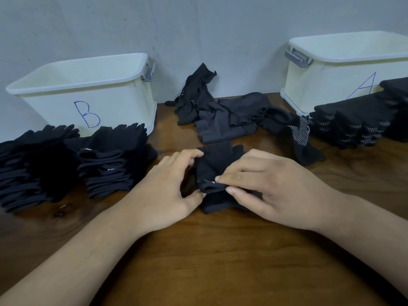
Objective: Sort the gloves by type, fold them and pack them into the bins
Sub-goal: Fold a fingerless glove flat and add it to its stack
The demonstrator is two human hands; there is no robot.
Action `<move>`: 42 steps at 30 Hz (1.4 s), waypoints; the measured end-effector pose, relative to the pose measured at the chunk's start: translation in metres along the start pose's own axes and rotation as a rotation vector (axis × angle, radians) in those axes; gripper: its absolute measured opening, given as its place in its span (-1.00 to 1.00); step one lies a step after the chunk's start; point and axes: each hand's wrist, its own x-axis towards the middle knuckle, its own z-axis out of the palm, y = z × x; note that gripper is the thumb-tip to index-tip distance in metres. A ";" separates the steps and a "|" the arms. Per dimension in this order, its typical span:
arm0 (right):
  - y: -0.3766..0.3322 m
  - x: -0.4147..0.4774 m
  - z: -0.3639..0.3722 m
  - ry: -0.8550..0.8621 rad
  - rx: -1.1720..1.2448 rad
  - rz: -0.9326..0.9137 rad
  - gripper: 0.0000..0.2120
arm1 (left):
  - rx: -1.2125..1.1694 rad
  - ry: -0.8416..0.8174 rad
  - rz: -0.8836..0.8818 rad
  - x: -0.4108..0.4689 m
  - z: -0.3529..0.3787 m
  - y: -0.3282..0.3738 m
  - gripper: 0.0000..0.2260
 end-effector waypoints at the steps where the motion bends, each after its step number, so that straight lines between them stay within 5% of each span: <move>1: 0.001 0.000 0.001 -0.025 0.000 -0.006 -0.70 | 0.004 -0.005 0.008 0.000 0.000 -0.001 -0.38; 6: 0.005 -0.002 0.003 -0.075 0.055 0.020 -0.68 | 0.020 -0.040 0.024 0.000 -0.002 -0.005 -0.61; 10: 0.004 -0.004 0.002 0.156 0.321 0.207 -0.72 | -0.050 0.164 0.042 0.002 0.001 0.001 -0.84; 14: 0.005 0.000 0.006 0.304 0.442 0.329 -0.73 | -0.090 0.122 0.148 0.002 0.007 0.011 -0.73; 22: 0.017 -0.001 0.007 -0.039 0.313 0.381 -0.72 | -0.084 -0.115 0.109 0.005 0.016 0.009 -0.84; 31: 0.027 -0.002 -0.005 -0.328 0.131 0.526 -0.12 | 0.127 -0.334 0.071 0.003 0.010 0.015 -0.51; 42: 0.019 0.019 0.014 -0.019 -0.026 0.805 -0.50 | 0.251 -0.354 0.053 0.004 0.012 0.019 -0.52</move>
